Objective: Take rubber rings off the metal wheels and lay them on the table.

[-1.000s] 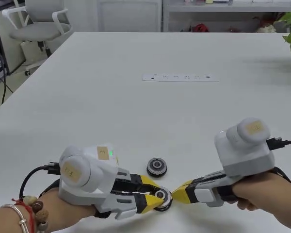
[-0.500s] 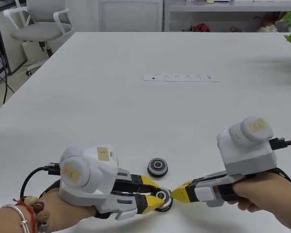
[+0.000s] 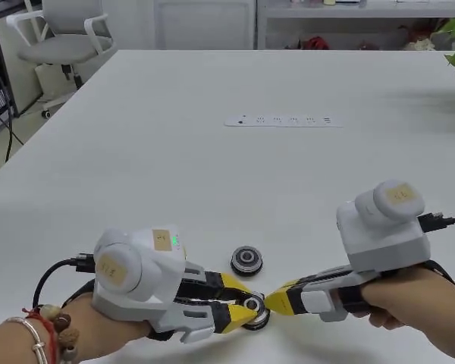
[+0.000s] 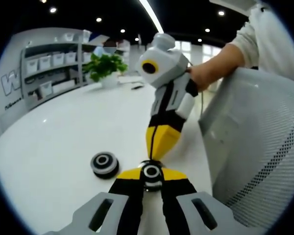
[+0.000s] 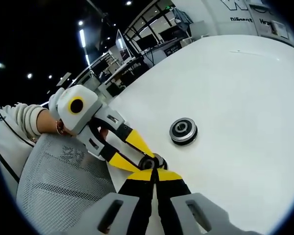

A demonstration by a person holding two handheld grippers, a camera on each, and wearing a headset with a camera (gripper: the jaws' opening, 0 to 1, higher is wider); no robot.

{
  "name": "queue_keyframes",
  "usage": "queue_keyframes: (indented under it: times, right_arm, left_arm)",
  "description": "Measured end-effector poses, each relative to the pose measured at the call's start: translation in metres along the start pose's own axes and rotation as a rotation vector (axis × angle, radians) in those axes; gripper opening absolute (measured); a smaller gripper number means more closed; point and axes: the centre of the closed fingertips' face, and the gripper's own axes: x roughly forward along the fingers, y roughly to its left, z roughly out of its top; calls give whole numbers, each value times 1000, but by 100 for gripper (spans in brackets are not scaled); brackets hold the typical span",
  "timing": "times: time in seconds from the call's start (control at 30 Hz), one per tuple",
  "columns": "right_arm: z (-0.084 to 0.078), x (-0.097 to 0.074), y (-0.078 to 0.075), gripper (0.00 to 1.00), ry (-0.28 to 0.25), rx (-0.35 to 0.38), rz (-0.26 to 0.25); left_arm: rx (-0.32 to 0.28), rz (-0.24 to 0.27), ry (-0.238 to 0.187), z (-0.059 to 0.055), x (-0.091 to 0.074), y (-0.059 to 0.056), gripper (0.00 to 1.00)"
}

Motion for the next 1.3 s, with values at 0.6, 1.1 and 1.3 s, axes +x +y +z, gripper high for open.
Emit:
queue_keyframes:
  times: [0.6, 1.1, 1.3]
  right_arm:
    - [18, 0, 15, 0, -50, -68, 41]
    - [12, -1, 7, 0, -48, 10, 37]
    - [11, -1, 9, 0, -48, 25, 47]
  left_arm:
    - [-6, 3, -2, 2, 2, -1, 14]
    - [-22, 3, -2, 1, 1, 1, 14]
    - [-62, 3, 0, 1, 0, 2, 14]
